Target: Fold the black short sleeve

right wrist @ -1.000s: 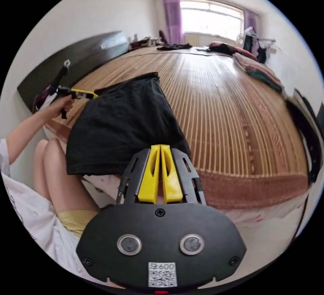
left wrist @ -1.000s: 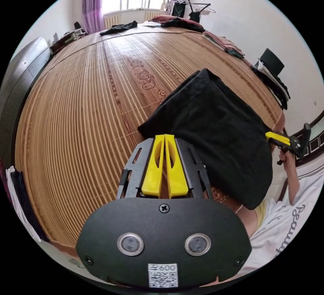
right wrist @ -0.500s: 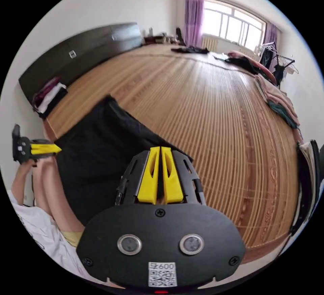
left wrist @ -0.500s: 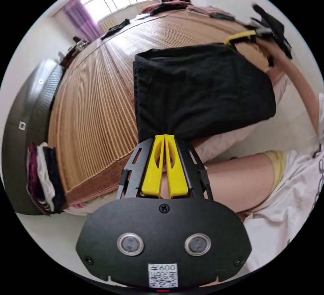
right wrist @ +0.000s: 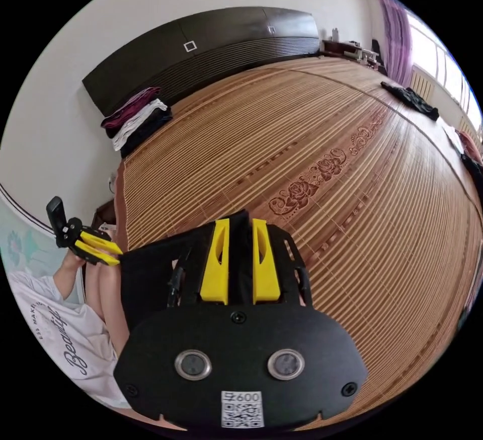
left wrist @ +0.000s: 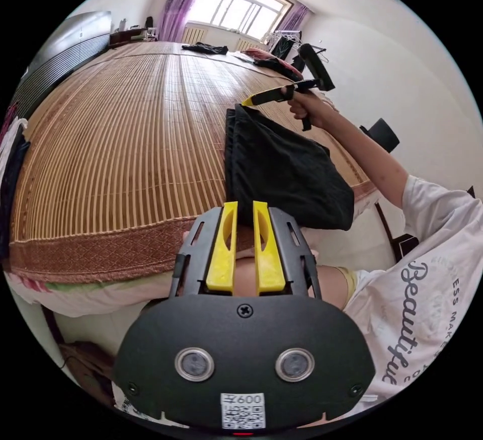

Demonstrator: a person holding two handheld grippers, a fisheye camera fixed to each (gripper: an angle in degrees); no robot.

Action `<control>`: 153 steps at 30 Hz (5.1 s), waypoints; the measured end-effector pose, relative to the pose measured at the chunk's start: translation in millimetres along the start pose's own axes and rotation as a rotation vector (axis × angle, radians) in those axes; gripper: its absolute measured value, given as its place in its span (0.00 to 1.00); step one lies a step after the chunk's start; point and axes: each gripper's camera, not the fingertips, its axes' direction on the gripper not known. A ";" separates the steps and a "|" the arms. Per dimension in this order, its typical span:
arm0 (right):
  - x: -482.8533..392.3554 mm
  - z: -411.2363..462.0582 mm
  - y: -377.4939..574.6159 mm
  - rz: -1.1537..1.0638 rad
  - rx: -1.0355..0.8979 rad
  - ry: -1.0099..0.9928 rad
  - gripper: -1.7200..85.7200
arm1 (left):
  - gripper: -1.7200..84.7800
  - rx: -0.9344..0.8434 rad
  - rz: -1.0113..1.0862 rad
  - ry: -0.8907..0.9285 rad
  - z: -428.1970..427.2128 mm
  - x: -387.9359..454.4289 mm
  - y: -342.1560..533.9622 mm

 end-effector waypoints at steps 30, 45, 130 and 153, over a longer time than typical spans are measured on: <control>80.1 89.7 261.6 -0.041 -0.044 -0.122 0.01 | 0.02 -0.091 -0.208 -0.322 -88.7 23.9 -26.7; 81.8 46.1 339.6 -0.176 -0.215 -0.282 0.01 | 0.02 -0.122 -0.130 -0.241 18.9 55.4 -115.1; 50.1 -301.7 18.3 0.381 0.272 0.173 0.01 | 0.02 0.454 0.214 -0.442 -60.2 -42.1 -89.1; 6.4 -262.0 -124.7 0.211 0.304 0.532 0.01 | 0.04 0.121 0.748 -0.785 10.2 -139.5 -102.5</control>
